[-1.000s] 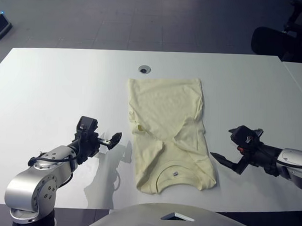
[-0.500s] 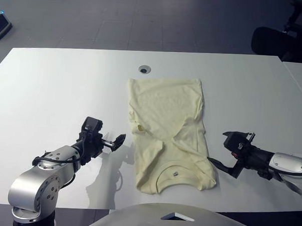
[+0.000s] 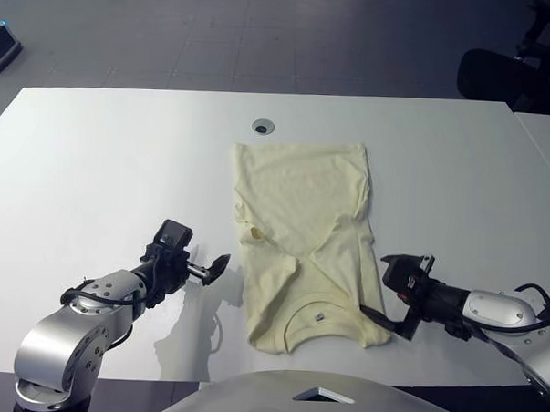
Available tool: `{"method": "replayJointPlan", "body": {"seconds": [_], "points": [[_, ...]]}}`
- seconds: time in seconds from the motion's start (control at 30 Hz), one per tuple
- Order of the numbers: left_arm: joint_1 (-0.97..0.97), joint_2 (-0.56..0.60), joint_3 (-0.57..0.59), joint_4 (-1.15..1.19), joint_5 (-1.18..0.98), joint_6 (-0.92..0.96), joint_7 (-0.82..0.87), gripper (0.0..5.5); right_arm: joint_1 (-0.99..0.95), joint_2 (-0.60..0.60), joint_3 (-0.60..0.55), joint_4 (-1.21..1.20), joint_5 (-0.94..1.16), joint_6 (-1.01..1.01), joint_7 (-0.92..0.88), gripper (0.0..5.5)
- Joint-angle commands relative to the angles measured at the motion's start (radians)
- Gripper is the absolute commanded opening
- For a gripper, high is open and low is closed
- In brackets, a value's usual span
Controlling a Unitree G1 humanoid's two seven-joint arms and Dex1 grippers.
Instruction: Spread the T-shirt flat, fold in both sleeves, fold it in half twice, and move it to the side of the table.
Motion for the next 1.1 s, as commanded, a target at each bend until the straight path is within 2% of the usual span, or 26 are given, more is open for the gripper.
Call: {"method": "replayJointPlan", "body": {"seconds": [0.03, 0.13, 0.23, 0.37, 0.47, 0.67, 0.8, 0.9, 1.1], "points": [[0.081, 0.193, -0.022, 0.009, 0.086, -0.253, -0.198, 5.40, -0.091, 0.072, -0.124, 0.024, 0.009, -0.110, 0.006, 5.37], [0.185, 0.316, -0.041, 0.058, 0.200, -0.517, -0.346, 5.40, -0.007, 0.009, -0.199, 0.094, -0.044, -0.256, 0.129, 5.37], [0.226, 0.374, -0.085, 0.146, 0.306, -0.741, -0.426, 5.40, 0.199, -0.118, -0.284, 0.255, -0.233, -0.575, 0.315, 5.37], [0.280, 0.377, -0.180, 0.214, 0.469, -0.957, -0.414, 5.40, 0.243, -0.272, -0.224, 0.536, -0.455, -1.103, 0.437, 5.37], [0.244, 0.343, -0.286, 0.269, 0.576, -1.066, -0.391, 5.40, 0.252, -0.278, -0.176, 0.586, -0.520, -1.281, 0.442, 5.37], [0.222, 0.328, -0.389, 0.315, 0.698, -1.200, -0.386, 5.40, 0.292, -0.193, -0.107, 0.568, -0.620, -1.426, 0.387, 5.37], [0.194, 0.313, -0.441, 0.346, 0.785, -1.240, -0.368, 5.40, 0.257, -0.116, -0.058, 0.547, -0.684, -1.423, 0.332, 5.37], [0.185, 0.303, -0.458, 0.357, 0.805, -1.245, -0.366, 4.89, 0.230, -0.075, -0.020, 0.541, -0.707, -1.416, 0.311, 5.40], [0.143, 0.282, -0.486, 0.396, 0.831, -1.260, -0.361, 3.82, 0.189, -0.022, 0.054, 0.559, -0.750, -1.404, 0.288, 4.41]]}}
